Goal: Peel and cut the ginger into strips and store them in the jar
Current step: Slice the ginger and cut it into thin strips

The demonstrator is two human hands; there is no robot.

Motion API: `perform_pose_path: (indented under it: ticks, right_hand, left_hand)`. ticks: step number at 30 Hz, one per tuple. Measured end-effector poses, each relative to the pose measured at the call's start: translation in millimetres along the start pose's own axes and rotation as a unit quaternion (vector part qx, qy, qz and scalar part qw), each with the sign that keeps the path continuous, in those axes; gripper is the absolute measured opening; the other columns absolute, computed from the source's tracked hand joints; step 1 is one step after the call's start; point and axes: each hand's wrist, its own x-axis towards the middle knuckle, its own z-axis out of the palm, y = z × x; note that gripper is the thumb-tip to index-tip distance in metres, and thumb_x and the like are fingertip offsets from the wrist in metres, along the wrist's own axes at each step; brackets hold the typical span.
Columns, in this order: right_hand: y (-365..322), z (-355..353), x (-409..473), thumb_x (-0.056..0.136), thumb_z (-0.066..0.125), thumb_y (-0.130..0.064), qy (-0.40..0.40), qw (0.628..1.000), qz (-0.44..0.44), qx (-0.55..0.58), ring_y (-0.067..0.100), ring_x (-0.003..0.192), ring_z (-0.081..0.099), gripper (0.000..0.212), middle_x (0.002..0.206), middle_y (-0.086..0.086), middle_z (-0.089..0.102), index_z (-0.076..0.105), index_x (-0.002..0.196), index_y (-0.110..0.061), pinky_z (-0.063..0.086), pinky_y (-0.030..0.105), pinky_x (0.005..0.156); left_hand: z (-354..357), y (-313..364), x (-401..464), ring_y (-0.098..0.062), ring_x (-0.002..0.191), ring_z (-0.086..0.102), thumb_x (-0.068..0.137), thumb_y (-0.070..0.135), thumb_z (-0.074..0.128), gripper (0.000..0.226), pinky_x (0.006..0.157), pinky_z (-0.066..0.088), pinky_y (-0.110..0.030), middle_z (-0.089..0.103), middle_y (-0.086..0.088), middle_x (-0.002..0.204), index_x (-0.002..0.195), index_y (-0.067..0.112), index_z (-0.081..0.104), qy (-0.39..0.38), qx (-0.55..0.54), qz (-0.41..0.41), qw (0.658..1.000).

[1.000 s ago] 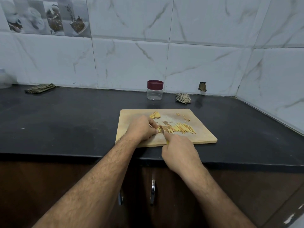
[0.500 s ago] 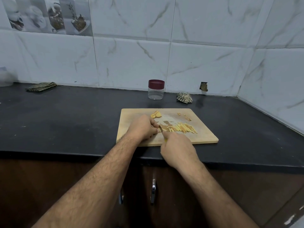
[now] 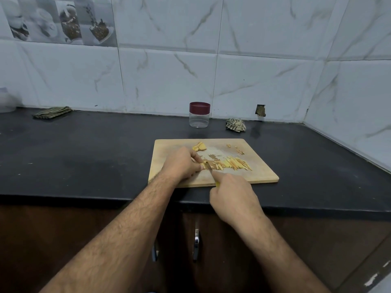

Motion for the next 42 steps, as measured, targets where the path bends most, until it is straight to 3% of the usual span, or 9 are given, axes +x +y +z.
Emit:
perform_pose_path:
  ticks: [7, 15, 17, 21, 23, 27, 31, 42]
  right_hand:
    - [-6.2, 2.2, 9.1, 0.095, 0.044, -0.016, -0.005, 1.0, -0.006, 0.005, 0.021, 0.11, 0.056, 0.047, 0.126, 0.003, 0.061, 0.049, 0.141, -0.027, 0.053, 0.035, 0.085]
    - [-9.0, 6.2, 18.9, 0.095, 0.046, -0.016, -0.017, 1.0, -0.007, -0.016, 0.024, 0.117, 0.054, 0.05, 0.129, 0.004, 0.058, 0.047, 0.144, -0.028, 0.048, 0.033, 0.086]
    - [-10.4, 7.1, 20.3, 0.095, 0.046, -0.015, -0.015, 1.0, -0.009, -0.021, 0.024, 0.113, 0.055, 0.046, 0.125, 0.004, 0.059, 0.05, 0.139, -0.027, 0.047, 0.033, 0.081]
    - [-4.7, 8.7, 10.7, 0.093, 0.046, -0.013, -0.021, 0.999, -0.013, -0.038, 0.02, 0.088, 0.05, 0.032, 0.104, 0.001, 0.06, 0.054, 0.121, -0.024, 0.042, 0.031, 0.066]
    - [-1.5, 8.7, 2.5, 0.092, 0.046, -0.014, -0.023, 0.999, -0.01, -0.041, 0.019, 0.087, 0.05, 0.034, 0.1, 0.0, 0.056, 0.053, 0.124, -0.025, 0.042, 0.031, 0.064]
    - [-0.1, 5.6, 2.1, 0.094, 0.045, -0.015, -0.012, 1.0, -0.006, -0.023, 0.021, 0.101, 0.057, 0.049, 0.116, 0.002, 0.062, 0.046, 0.141, -0.028, 0.049, 0.031, 0.071]
    - [-0.9, -0.3, 3.3, 0.095, 0.043, -0.016, -0.002, 1.0, 0.003, 0.001, 0.021, 0.108, 0.056, 0.049, 0.126, 0.003, 0.06, 0.047, 0.143, -0.028, 0.054, 0.036, 0.084]
    - [-2.9, 4.1, 15.9, 0.095, 0.046, -0.016, -0.015, 1.0, -0.021, -0.007, 0.023, 0.117, 0.054, 0.052, 0.131, 0.004, 0.058, 0.045, 0.145, -0.03, 0.05, 0.033, 0.087]
  left_hand:
    - [0.6, -0.1, -0.3, -0.01, 0.052, 0.055, 0.084, 0.022, 0.076, 0.005, 0.059, 0.05, -0.026, 0.062, 0.009, 0.061, 0.083, 0.025, 0.072, 0.0, -0.014, -0.006, 1.0]
    - [-0.5, -1.0, 0.8, -0.011, 0.057, 0.057, 0.085, 0.024, 0.075, 0.006, 0.069, 0.054, -0.03, 0.063, 0.011, 0.062, 0.091, 0.023, 0.076, -0.001, 0.002, 0.002, 1.0]
    - [-0.7, -0.7, 0.1, -0.012, 0.058, 0.059, 0.085, 0.025, 0.076, 0.007, 0.07, 0.055, -0.03, 0.064, 0.011, 0.063, 0.092, 0.023, 0.077, -0.001, 0.002, 0.002, 1.0]
    - [-1.4, 1.0, -0.9, -0.009, 0.055, 0.055, 0.086, 0.025, 0.075, 0.003, 0.066, 0.052, -0.026, 0.061, 0.012, 0.06, 0.089, 0.025, 0.077, -0.001, 0.006, 0.001, 1.0]
    - [-0.9, 0.9, -1.2, -0.009, 0.055, 0.055, 0.086, 0.025, 0.075, 0.002, 0.065, 0.051, -0.026, 0.062, 0.011, 0.06, 0.087, 0.025, 0.076, -0.001, 0.006, -0.003, 1.0]
    - [0.9, -0.9, -0.6, -0.011, 0.06, 0.059, 0.083, 0.025, 0.078, 0.006, 0.069, 0.055, -0.031, 0.066, 0.008, 0.068, 0.083, 0.024, 0.072, 0.006, -0.014, -0.013, 1.0]
    - [0.4, -0.6, -1.5, -0.011, 0.059, 0.059, 0.083, 0.023, 0.078, 0.007, 0.069, 0.056, -0.031, 0.065, 0.009, 0.065, 0.081, 0.025, 0.072, 0.004, -0.023, -0.018, 1.0]
    - [0.0, 0.5, -1.7, -0.009, 0.053, 0.055, 0.082, 0.022, 0.078, 0.017, 0.06, 0.049, -0.025, 0.061, 0.012, 0.058, 0.069, 0.027, 0.068, 0.004, -0.035, -0.037, 0.999]
